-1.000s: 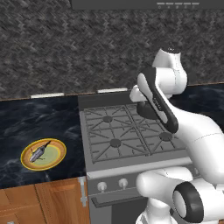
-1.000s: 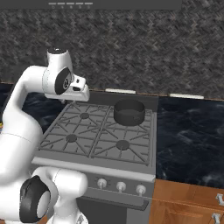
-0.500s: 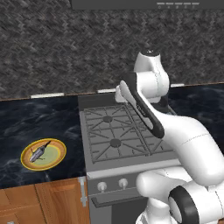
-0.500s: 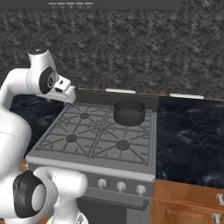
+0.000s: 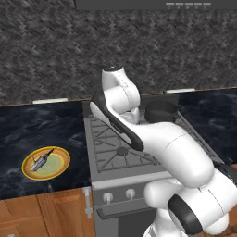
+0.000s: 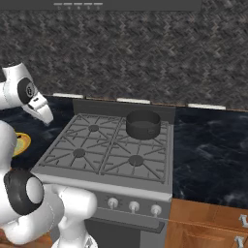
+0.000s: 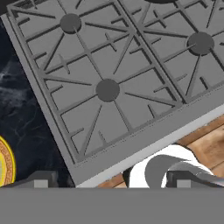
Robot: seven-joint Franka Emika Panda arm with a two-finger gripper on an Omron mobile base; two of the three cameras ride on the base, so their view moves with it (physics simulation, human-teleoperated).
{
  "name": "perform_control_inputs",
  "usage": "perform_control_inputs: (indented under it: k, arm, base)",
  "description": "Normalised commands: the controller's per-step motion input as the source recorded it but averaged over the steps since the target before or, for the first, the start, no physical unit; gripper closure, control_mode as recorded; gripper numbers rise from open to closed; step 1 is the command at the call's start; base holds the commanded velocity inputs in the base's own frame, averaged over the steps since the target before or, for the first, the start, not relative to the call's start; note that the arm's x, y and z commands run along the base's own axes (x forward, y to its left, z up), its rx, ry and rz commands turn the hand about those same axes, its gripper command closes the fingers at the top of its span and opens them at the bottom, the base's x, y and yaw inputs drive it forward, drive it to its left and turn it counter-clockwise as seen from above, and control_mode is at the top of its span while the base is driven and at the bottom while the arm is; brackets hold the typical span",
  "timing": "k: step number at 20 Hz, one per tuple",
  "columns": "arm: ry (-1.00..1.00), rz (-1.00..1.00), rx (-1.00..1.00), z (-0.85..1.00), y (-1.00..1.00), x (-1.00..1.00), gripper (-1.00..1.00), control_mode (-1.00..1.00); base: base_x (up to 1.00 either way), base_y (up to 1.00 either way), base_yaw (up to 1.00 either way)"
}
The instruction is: Retrieve the frozen meat and place it in the pot on a burner. Then turn the burner on.
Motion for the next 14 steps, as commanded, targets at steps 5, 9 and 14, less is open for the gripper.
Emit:
perform_control_inputs:
  k: [5,9,14]
  arm:
    - [0.07,-0.07,0.00,-0.28,0.47,0.00,-1.00,-1.00]
    - [0.02,0.00,0.00,-0.23,0.39,0.04,-1.00,-1.00]
    - [0.00,0.06,0.02,-0.25,0.40,0.00,-1.00,-1.00]
  base:
    - [0.00,0.00,0.00]
    - [0.00,0.00,0.00]
    - [0.00,0.00,0.00]
